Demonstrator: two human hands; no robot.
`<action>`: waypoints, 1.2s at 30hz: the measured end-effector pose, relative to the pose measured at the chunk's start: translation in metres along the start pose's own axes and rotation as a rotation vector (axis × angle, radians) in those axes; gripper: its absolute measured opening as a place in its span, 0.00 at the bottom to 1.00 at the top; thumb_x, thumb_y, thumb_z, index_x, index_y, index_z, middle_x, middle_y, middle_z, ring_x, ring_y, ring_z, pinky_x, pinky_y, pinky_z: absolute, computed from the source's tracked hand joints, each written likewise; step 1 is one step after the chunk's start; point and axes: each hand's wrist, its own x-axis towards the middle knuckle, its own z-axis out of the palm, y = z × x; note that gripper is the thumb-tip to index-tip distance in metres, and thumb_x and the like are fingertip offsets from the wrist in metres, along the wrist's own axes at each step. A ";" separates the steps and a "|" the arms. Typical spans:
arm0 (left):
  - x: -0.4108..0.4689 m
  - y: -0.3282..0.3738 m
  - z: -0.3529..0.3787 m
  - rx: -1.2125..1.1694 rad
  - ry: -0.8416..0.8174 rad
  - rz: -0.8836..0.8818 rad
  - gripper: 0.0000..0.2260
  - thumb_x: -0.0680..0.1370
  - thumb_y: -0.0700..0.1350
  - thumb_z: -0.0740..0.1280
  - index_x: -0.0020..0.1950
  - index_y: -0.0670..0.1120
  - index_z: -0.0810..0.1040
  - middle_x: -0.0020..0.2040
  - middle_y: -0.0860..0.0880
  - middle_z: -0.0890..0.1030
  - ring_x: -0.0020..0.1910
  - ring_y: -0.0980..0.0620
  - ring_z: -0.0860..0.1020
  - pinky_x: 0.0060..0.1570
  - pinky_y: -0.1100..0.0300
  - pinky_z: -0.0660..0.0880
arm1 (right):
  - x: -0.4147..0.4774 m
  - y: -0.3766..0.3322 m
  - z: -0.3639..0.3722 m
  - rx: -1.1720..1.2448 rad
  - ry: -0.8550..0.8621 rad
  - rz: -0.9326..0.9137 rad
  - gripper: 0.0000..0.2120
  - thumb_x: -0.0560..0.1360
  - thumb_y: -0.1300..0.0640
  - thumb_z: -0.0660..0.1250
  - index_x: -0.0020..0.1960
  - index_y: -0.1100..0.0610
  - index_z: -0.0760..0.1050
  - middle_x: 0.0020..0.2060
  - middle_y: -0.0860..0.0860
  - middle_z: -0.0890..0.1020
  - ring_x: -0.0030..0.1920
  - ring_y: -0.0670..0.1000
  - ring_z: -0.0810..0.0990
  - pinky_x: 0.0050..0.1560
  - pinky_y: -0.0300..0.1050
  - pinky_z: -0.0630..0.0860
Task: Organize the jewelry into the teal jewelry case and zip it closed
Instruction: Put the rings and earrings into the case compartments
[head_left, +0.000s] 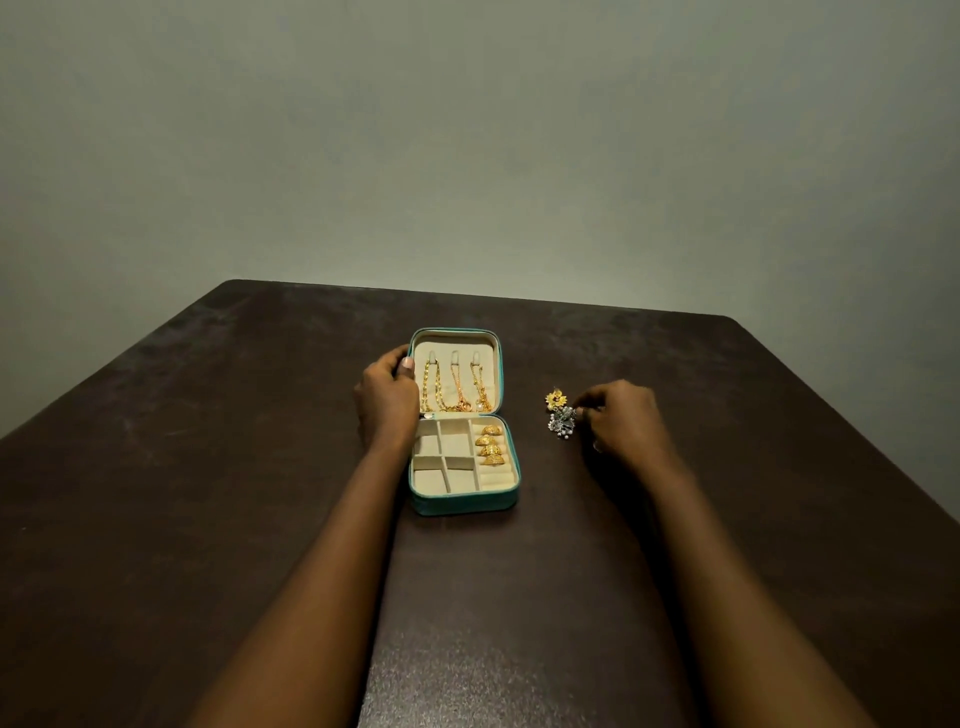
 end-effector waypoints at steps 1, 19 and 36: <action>0.000 0.000 0.000 -0.002 0.001 0.000 0.13 0.80 0.43 0.60 0.63 0.47 0.77 0.57 0.45 0.81 0.55 0.47 0.79 0.53 0.51 0.77 | -0.001 -0.001 0.002 -0.056 -0.002 -0.031 0.09 0.74 0.61 0.65 0.52 0.57 0.82 0.50 0.58 0.84 0.53 0.59 0.80 0.52 0.48 0.77; -0.002 0.001 -0.001 -0.007 0.007 0.003 0.13 0.81 0.43 0.60 0.64 0.47 0.77 0.57 0.45 0.81 0.56 0.47 0.79 0.52 0.53 0.76 | 0.010 0.012 -0.005 0.271 0.250 0.086 0.09 0.73 0.66 0.67 0.51 0.59 0.82 0.49 0.56 0.84 0.48 0.53 0.82 0.53 0.44 0.77; -0.001 0.000 0.000 -0.002 0.013 0.015 0.13 0.80 0.42 0.60 0.63 0.46 0.78 0.57 0.45 0.82 0.55 0.47 0.79 0.50 0.55 0.75 | 0.015 0.015 0.011 -0.098 0.042 -0.095 0.08 0.76 0.60 0.63 0.52 0.61 0.79 0.56 0.56 0.74 0.60 0.58 0.70 0.59 0.51 0.67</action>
